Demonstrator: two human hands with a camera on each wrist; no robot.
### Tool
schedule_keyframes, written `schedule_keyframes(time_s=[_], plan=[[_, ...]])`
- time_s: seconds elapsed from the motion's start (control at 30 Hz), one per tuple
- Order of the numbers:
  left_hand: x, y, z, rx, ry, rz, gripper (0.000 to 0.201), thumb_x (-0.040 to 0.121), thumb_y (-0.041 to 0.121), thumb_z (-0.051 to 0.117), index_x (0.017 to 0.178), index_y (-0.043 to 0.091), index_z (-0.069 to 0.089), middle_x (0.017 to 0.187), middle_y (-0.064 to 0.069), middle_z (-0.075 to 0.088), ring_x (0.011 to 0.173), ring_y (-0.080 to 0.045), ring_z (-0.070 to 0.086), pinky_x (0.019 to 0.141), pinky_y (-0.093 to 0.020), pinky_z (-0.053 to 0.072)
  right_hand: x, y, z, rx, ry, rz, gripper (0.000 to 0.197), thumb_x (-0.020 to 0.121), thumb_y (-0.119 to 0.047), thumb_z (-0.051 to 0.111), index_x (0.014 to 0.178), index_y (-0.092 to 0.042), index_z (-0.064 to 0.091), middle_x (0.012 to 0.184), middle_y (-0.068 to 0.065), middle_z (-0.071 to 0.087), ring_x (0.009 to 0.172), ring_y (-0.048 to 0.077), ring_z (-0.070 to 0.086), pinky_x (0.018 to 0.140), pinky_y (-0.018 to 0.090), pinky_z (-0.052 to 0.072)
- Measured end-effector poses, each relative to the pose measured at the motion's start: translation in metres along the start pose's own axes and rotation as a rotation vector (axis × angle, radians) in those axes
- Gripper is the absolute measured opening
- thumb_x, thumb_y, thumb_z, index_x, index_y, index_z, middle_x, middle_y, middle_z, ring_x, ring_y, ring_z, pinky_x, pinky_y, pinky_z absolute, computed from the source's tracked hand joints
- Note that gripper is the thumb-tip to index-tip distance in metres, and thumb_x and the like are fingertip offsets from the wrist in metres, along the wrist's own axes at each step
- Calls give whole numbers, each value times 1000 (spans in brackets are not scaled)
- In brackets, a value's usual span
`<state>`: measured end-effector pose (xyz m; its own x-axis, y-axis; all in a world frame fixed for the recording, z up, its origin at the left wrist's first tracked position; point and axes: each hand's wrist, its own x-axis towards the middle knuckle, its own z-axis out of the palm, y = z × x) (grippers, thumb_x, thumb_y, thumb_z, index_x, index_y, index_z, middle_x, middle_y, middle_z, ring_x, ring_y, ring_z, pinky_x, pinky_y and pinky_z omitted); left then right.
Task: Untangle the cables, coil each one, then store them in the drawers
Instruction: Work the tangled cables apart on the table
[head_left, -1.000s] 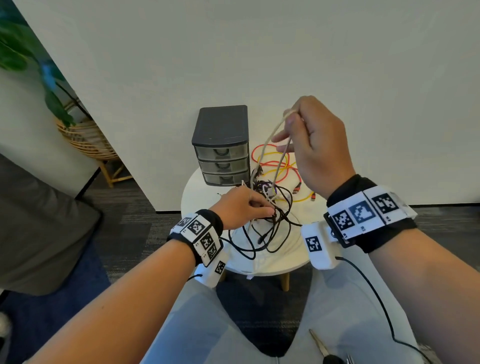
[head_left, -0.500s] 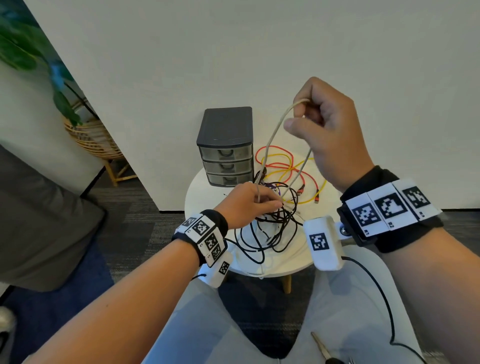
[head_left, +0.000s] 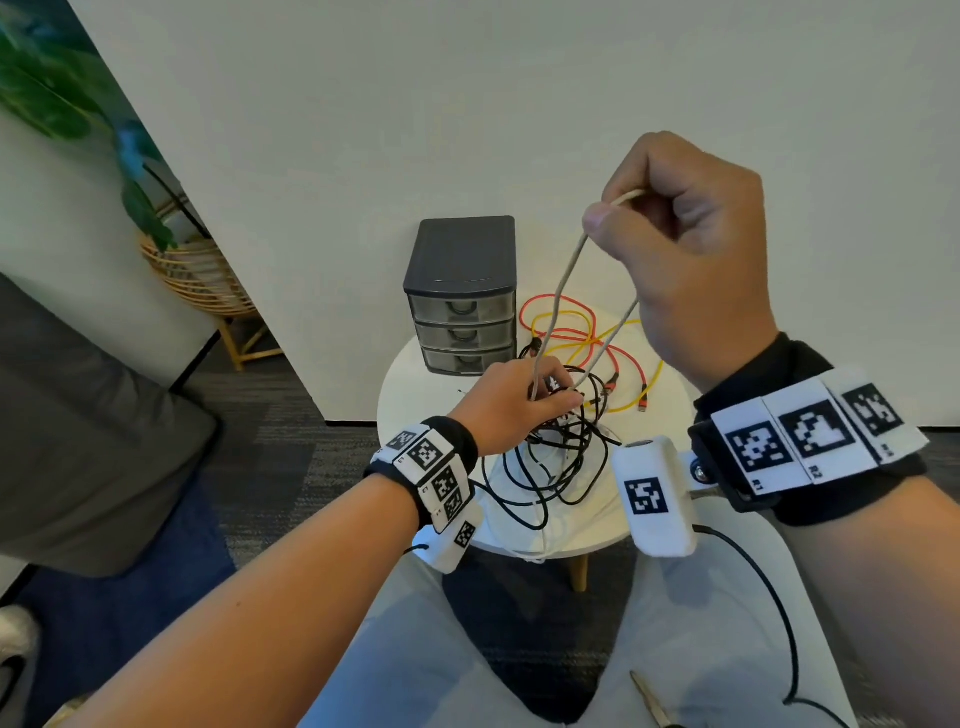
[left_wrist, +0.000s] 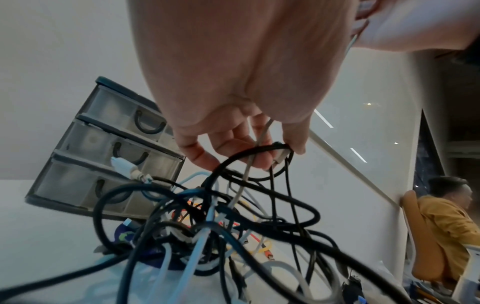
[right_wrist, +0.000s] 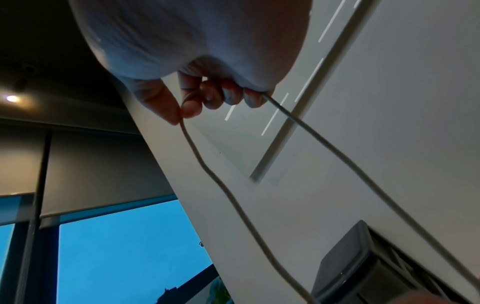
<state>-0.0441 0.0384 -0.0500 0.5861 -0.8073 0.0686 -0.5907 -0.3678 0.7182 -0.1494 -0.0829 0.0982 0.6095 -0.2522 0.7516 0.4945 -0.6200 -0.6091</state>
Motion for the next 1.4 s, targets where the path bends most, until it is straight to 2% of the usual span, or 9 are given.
schedule_keyframes(time_s=[0.2,0.33,0.4,0.47,0.73,0.9,1.1,1.3,1.4], plan=[[1,-6,11,-19,1,8,17,96,36,68,99,19,70,68,9,53,61,-2,46,59,-13,36,-3,-5,9,-79,-197,24,18,93,-13,65,76,-8,58,62,-14,39,61,7,37,62,19,30],[1,-5,13,-36,5,-6,20,93,36,72,94,17,69,60,13,46,55,1,44,58,-12,34,-4,-10,8,17,-91,8,20,90,-5,65,71,-1,57,58,-11,45,55,8,38,57,22,32],[-1,-5,11,-78,-33,6,21,90,38,75,87,19,67,63,13,49,58,-2,44,62,-19,39,-7,-11,8,-58,-27,-20,22,86,-5,64,67,-3,54,56,1,47,53,17,40,53,27,32],[-3,-7,9,-128,-85,21,22,88,36,78,77,27,61,66,12,53,61,-4,46,64,-26,44,-8,-13,8,-169,-6,-44,22,85,-10,65,66,-9,53,55,-2,46,52,15,39,52,26,31],[-3,-11,9,-69,-127,18,27,88,29,79,75,13,61,68,7,55,61,-4,46,65,-19,42,-1,-22,0,-409,-21,-62,20,85,-26,65,68,-18,57,55,-14,41,53,12,41,54,25,29],[-3,-10,6,22,-154,-2,25,89,33,77,81,12,68,76,1,64,66,-2,52,66,-12,38,13,-21,-12,-519,-18,-7,28,83,-29,60,61,-13,57,49,-9,44,49,15,41,53,26,26],[-2,-5,-35,-2,-237,-26,31,82,44,81,107,34,67,102,12,67,84,-3,65,78,-20,53,13,36,-20,-322,-21,148,32,88,-24,62,64,-4,54,55,6,46,56,14,40,56,28,32],[-7,-14,-75,-84,-6,-120,27,101,43,56,107,20,68,99,2,72,86,-10,70,83,-27,52,-17,94,-24,-416,-234,477,37,98,-27,57,73,0,58,62,4,51,52,8,40,50,18,30],[-9,-24,-70,-153,-3,-254,47,108,48,33,107,17,69,104,-1,71,91,-19,70,83,-31,52,-36,111,-23,-403,-444,681,38,100,-23,54,67,-3,55,61,4,50,57,17,44,56,29,33]])
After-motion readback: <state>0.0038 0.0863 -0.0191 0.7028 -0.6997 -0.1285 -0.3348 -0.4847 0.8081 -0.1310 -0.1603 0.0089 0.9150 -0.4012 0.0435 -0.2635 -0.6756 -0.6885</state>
